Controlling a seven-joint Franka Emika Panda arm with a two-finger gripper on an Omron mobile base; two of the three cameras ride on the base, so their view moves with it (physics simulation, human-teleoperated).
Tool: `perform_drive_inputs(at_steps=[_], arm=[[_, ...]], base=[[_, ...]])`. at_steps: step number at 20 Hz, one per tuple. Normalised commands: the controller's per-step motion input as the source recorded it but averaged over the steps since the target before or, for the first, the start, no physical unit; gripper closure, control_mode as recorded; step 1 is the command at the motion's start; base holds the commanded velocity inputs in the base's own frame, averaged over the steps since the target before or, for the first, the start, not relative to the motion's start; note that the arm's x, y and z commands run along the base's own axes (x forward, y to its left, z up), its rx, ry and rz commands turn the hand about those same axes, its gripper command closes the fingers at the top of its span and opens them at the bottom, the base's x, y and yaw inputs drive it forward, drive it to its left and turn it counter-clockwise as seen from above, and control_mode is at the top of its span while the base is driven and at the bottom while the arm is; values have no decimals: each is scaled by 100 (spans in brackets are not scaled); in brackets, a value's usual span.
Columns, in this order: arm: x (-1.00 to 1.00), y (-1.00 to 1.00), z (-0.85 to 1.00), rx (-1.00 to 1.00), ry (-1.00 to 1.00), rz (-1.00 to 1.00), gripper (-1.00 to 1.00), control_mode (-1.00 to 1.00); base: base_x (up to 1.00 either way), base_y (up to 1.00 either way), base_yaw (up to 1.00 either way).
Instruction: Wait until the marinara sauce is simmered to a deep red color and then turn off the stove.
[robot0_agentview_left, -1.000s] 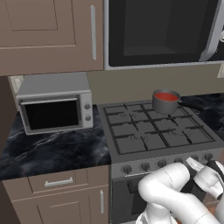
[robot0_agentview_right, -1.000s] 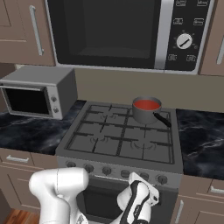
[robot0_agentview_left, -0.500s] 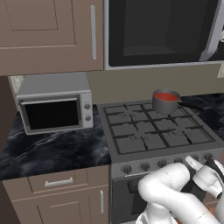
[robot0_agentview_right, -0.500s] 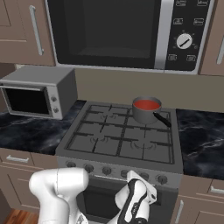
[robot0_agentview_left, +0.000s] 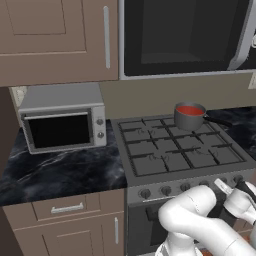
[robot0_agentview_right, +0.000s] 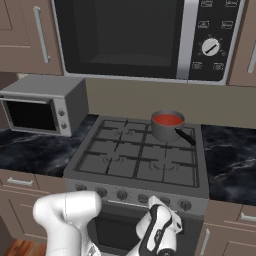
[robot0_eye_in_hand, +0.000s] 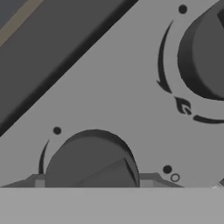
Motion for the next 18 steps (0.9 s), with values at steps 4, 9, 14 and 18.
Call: perform_drive_inputs(at_steps=[4, 9, 14, 18], arm=[[26, -7, 29, 18, 8, -8, 100, -100], [24, 0, 26, 16, 4, -10, 100, -100], [3, -8, 24, 28, 0, -13, 100, -100], [-5, -14, 36, 33, 1, -21, 100, -100]], base=[[0, 0, 0], [0, 0, 0], [0, 0, 0], [0, 0, 0]])
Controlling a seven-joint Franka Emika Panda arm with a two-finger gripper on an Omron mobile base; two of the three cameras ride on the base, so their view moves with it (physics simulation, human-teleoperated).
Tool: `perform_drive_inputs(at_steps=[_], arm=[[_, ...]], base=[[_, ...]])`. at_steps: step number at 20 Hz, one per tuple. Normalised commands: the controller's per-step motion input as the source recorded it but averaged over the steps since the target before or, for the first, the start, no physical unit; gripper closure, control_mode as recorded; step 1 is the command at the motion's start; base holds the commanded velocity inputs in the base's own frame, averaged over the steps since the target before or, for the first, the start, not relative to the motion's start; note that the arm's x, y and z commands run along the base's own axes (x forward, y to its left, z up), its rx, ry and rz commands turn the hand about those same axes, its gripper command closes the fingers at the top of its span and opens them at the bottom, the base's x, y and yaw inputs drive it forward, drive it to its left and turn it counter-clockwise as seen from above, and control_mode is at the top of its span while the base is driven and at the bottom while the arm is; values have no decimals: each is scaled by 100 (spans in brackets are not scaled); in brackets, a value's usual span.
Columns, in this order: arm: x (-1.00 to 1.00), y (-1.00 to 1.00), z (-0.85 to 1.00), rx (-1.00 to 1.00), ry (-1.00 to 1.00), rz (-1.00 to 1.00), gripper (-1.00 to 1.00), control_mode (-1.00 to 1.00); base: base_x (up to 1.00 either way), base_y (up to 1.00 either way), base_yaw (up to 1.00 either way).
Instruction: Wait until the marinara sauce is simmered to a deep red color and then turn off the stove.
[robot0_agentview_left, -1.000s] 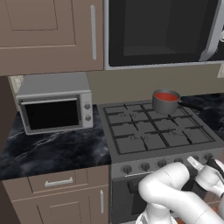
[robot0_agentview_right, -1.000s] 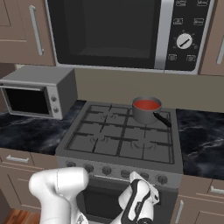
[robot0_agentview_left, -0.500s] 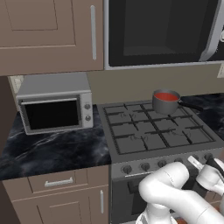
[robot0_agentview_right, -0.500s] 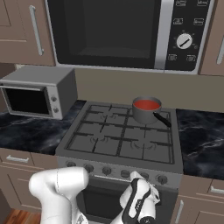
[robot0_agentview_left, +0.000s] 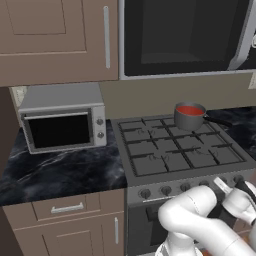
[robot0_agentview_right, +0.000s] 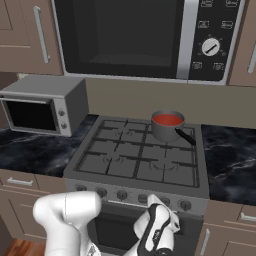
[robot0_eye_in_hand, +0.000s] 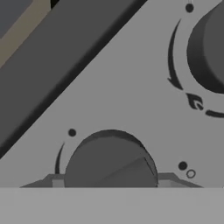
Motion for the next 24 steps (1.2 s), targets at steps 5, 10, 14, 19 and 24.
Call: perform_drive_inputs(at_steps=[5, 10, 14, 19, 24], arm=[[-1, -2, 47, 22, 13, -26, 100, -100], [0, -29, 43, 27, 16, -14, 100, -100], [0, -58, 32, 44, 15, -6, 100, -100], [0, -75, 8, 53, 6, -6, 100, -100], [0, -77, 0, 51, 0, -6, 100, -100]], base=[[0, 0, 0], [0, 0, 0], [0, 0, 0], [0, 0, 0], [0, 0, 0]])
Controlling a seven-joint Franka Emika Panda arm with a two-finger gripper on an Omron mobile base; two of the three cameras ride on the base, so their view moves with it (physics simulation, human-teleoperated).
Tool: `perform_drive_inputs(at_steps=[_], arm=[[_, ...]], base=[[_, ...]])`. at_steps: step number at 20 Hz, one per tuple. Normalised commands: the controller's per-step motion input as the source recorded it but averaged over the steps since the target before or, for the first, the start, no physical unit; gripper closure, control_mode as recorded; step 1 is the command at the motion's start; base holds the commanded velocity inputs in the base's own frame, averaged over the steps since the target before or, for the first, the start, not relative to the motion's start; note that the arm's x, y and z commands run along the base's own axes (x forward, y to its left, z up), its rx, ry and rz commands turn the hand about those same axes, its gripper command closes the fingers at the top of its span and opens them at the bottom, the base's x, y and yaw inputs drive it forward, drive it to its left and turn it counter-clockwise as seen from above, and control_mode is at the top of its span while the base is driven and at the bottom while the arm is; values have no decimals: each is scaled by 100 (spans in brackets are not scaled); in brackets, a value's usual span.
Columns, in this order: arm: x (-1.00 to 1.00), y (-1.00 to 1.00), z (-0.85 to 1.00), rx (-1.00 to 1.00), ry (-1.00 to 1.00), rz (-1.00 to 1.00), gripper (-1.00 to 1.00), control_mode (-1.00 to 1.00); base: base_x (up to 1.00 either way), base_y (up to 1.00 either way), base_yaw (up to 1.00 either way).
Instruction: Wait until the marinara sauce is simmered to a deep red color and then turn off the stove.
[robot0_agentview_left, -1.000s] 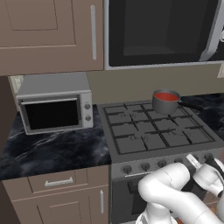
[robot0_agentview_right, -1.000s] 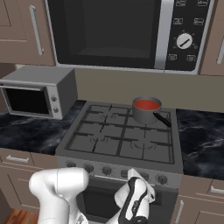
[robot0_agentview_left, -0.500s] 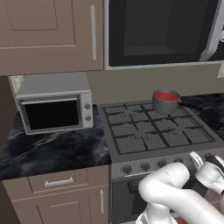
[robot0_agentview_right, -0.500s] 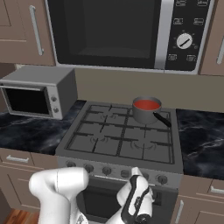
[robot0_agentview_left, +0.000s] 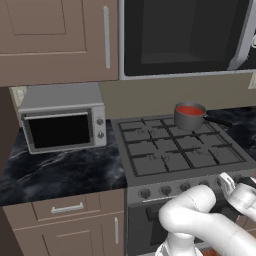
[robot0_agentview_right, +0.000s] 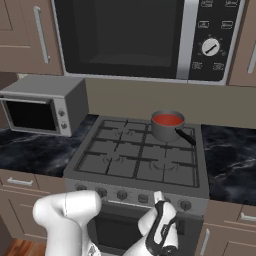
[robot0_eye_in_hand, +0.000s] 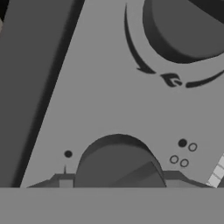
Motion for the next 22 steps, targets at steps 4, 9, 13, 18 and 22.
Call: perform_drive_inputs(at_steps=[4, 9, 13, 18, 22], arm=[[0, -73, 0, 49, 0, -7, 100, -100], [0, -88, 0, 58, 0, -7, 100, -100], [0, -71, 0, 58, 0, -15, 100, -100], [-1, -31, 2, 40, 4, -27, 100, -100], [0, -30, 13, 34, 13, -20, 100, -100]], base=[[0, 0, 0], [0, 0, 0], [0, 0, 0], [0, 0, 0], [0, 0, 0]])
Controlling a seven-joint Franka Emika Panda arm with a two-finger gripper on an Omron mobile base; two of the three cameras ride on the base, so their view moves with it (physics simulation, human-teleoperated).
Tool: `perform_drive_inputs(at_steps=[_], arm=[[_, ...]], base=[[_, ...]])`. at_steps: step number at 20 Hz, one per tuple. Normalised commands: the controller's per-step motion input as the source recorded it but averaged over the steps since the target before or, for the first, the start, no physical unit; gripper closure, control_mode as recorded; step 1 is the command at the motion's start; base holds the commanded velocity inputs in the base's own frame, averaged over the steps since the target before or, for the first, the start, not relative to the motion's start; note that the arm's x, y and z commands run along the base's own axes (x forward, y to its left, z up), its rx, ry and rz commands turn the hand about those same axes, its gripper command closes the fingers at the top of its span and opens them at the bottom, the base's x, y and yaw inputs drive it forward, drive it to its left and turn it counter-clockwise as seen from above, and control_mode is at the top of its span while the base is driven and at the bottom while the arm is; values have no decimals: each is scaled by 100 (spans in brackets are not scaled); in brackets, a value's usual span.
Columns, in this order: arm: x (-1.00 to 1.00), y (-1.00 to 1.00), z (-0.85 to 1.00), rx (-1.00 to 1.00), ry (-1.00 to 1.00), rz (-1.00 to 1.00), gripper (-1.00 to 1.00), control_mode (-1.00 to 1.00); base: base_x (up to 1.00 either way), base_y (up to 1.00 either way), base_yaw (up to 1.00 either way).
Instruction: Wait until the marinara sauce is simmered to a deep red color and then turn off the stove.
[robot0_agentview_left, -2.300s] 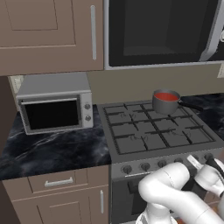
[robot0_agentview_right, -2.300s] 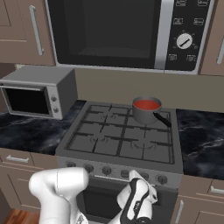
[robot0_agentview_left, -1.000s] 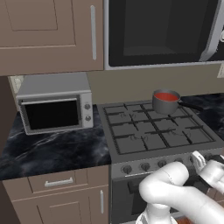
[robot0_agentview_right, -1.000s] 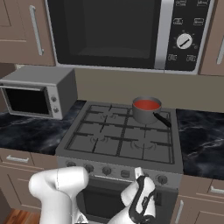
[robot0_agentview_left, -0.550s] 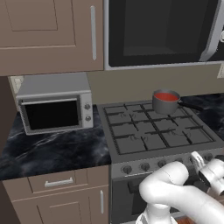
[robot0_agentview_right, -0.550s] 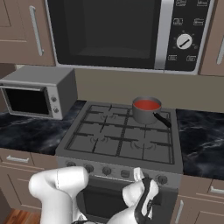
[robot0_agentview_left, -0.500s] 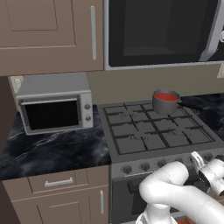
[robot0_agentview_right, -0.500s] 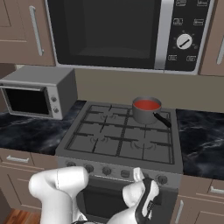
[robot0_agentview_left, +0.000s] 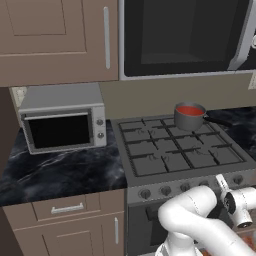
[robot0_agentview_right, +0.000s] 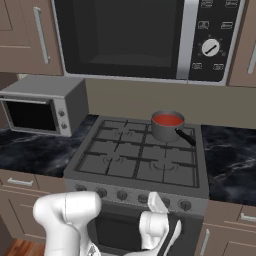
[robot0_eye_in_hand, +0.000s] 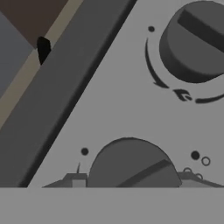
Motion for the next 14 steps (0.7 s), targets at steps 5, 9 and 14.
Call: perform_drive_inputs(at_steps=[5, 9, 14], arm=[[-1, -60, 21, 49, 16, -15, 100, -100], [-11, -74, 34, 60, 22, -14, 100, -100], [-16, -98, 21, 67, 21, -5, 100, -100]], base=[[0, 0, 0], [0, 0, 0], [0, 0, 0]])
